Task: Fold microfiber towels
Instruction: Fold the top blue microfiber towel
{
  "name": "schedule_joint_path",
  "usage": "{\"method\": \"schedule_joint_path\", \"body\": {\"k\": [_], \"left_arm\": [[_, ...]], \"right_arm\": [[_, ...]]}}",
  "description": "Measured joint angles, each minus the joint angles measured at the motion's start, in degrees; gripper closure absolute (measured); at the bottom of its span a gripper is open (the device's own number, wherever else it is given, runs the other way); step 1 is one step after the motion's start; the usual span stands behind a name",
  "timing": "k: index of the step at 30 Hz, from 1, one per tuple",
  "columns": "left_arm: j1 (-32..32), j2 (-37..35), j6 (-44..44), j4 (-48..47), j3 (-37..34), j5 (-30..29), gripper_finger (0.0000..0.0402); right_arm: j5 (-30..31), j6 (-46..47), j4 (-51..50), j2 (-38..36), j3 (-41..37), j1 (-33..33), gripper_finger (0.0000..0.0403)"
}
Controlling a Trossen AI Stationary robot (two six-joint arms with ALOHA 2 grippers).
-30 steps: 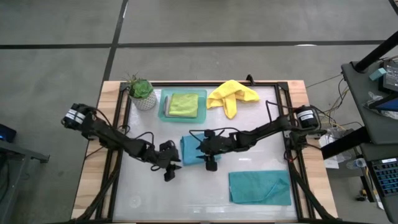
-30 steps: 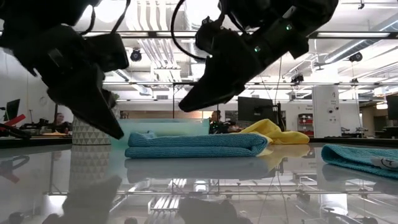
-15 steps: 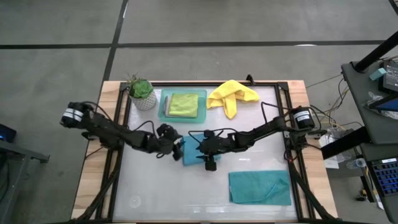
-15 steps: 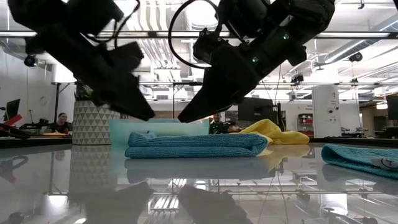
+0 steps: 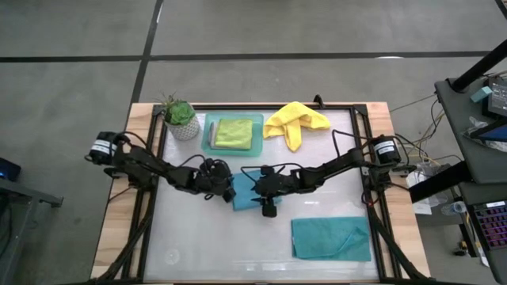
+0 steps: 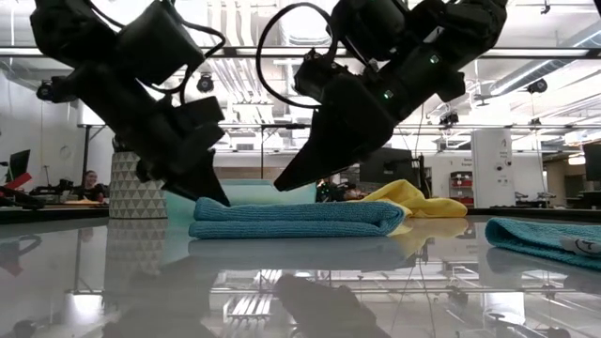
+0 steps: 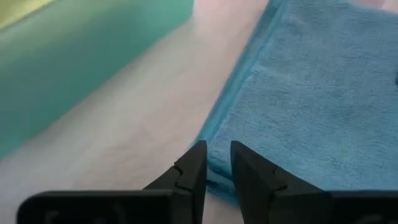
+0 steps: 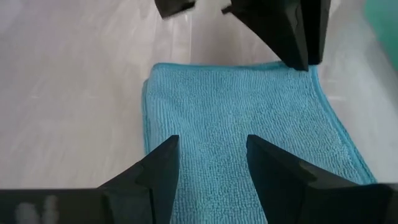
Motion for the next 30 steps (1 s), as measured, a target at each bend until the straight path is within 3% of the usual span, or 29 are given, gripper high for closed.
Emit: {"method": "schedule_joint_path", "body": {"k": [8, 19, 24, 30], "left_arm": [[0.0, -0.39, -1.49, -6.26, 0.0, 1.95, 0.0357], [-0.13, -9.96, 2.51, -6.12, -0.05, 7.26, 0.0357], [-0.13, -9.31, 0.33, -5.65, -0.09, 6.91, 0.0349], [-0.02, -5.41, 1.89, -4.94, -0.11, 0.84, 0.0301]], "right_arm": [[-0.05, 1.6, 0.15, 0.0, -1.27, -0.17, 0.0227], [0.01, 1.19, -2.98, -3.86, -1.27, -0.17, 0.0227], [0.01, 1.12, -3.12, -3.97, -1.29, -0.17, 0.0227], [0.01, 0.95, -2.88, -3.91, -1.53, -0.17, 0.0227]]}}
